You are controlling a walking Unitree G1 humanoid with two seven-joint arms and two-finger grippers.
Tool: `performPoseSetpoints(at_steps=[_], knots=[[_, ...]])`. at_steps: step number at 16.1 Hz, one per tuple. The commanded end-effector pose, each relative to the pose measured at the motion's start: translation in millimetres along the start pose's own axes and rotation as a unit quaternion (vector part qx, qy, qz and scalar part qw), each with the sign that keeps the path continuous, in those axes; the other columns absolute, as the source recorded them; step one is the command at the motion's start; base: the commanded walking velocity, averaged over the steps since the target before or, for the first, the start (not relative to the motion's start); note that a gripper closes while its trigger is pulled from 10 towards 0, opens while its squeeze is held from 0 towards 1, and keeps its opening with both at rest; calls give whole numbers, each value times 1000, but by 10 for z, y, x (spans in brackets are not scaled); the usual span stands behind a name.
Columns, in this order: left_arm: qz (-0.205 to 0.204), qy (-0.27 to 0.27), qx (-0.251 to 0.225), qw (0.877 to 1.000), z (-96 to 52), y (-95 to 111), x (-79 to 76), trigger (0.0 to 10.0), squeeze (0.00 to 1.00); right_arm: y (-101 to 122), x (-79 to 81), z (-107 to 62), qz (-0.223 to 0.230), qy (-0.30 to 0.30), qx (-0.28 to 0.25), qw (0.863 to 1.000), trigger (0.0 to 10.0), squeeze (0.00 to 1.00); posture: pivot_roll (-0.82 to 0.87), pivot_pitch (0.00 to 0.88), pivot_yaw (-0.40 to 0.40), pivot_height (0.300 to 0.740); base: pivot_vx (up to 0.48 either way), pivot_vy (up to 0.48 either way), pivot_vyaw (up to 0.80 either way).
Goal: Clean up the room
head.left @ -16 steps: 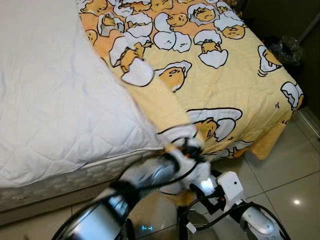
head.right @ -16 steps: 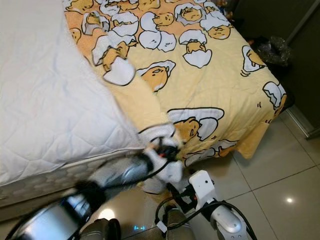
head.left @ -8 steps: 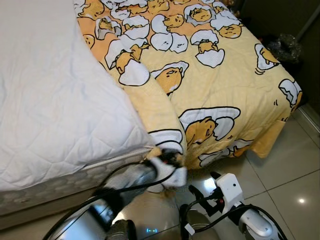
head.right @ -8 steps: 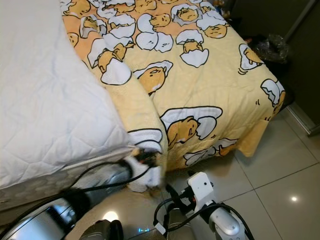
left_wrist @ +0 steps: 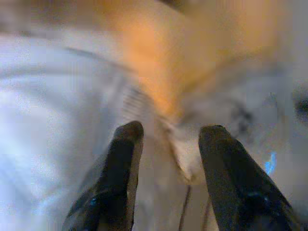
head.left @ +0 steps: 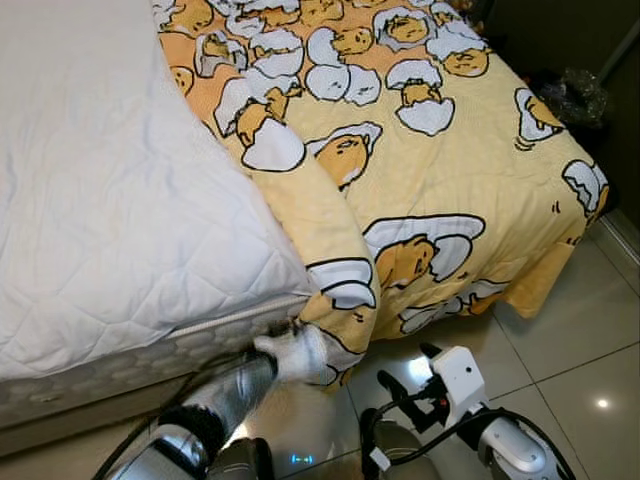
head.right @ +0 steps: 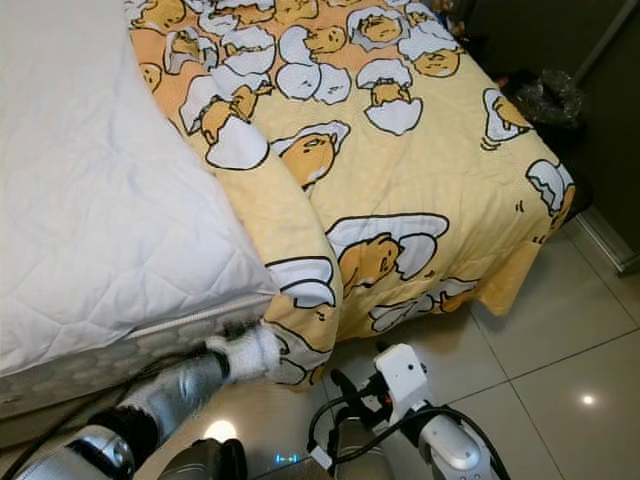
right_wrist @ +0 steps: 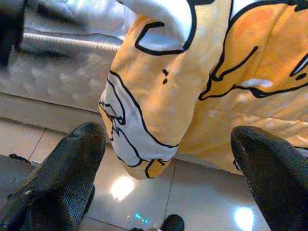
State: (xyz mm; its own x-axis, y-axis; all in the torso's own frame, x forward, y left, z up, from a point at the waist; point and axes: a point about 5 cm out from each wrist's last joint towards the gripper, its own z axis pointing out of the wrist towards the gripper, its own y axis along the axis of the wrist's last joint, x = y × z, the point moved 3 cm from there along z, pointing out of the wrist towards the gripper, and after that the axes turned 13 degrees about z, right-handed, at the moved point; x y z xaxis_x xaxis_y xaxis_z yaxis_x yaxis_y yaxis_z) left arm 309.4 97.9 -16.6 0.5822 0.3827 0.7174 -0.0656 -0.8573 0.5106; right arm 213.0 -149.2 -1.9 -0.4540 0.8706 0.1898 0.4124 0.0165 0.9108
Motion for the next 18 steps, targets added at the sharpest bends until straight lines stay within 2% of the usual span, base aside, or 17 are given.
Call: performPoseSetpoints(at_steps=[1,2,3,4,5,6,7,8,9,10,11,12,13,14,16,18], knots=[[-64,77,5,995,-33,-80,315,10000,0,-71,-25,-48,1,-2,13,1000,10000,0,-252,168,-4,731,0,0,0],[-75,102,13,992,-58,-139,421,10000,0,-76,-30,-52,0,-3,13,1000,10000,0,-250,166,-5,731,0,0,0],[-112,148,20,982,-116,-229,619,10000,0,-88,-33,-59,0,-3,15,1000,10000,0,-248,162,-6,731,0,0,0],[-157,174,19,972,-154,-273,740,10000,0,-98,-38,-63,0,-3,17,1000,10000,0,-243,160,-7,731,0,0,0],[-236,180,-6,955,-146,-220,796,10000,0,-104,-41,-61,0,-2,18,1000,10000,0,-238,157,-11,731,0,0,0],[-311,165,-37,935,-104,-126,787,10000,0,-105,-40,-57,-1,1,20,1000,10000,0,-238,156,-14,731,0,0,0],[-327,157,-44,931,-89,-97,775,10000,0,-105,-39,-55,-2,2,20,1000,10000,0,-238,156,-14,731,0,0,0],[-361,137,-60,921,-24,-2,744,10000,0,-97,-41,-52,-3,4,20,1000,10000,0,-240,159,-24,731,0,0,0],[-400,126,-71,905,36,77,769,6745,0,-82,-49,-57,-4,7,19,1000,10000,0,-252,166,-29,731,0,0,0],[-421,121,-86,895,68,150,824,0,0,-73,-59,-65,-5,7,18,1000,10000,0,-258,170,-33,731,0,0,0],[-429,117,-94,891,81,190,848,0,0,-69,-63,-68,-5,7,18,1000,10000,0,-260,172,-34,731,0,0,0],[-464,102,-116,872,142,343,964,0,0,-69,-66,-84,-5,5,16,1000,10000,0,-269,176,-33,731,0,0,0],[-469,97,-128,868,158,414,1023,0,0,-69,-66,-88,-3,2,15,1000,10000,0,-278,179,-29,731,0,0,0],[-466,96,-127,870,172,443,1066,0,0,-68,-64,-91,-2,0,14,1000,10000,0,-283,183,-23,731,0,0,0],[-453,102,-97,880,186,363,1085,0,0,-79,-52,-95,2,-3,14,1000,10000,0,-293,189,-15,731,0,0,0],[-456,110,-85,879,179,303,1102,0,0,-79,-47,-97,3,-4,14,1000,10000,0,-296,193,-13,731,0,0,0]])
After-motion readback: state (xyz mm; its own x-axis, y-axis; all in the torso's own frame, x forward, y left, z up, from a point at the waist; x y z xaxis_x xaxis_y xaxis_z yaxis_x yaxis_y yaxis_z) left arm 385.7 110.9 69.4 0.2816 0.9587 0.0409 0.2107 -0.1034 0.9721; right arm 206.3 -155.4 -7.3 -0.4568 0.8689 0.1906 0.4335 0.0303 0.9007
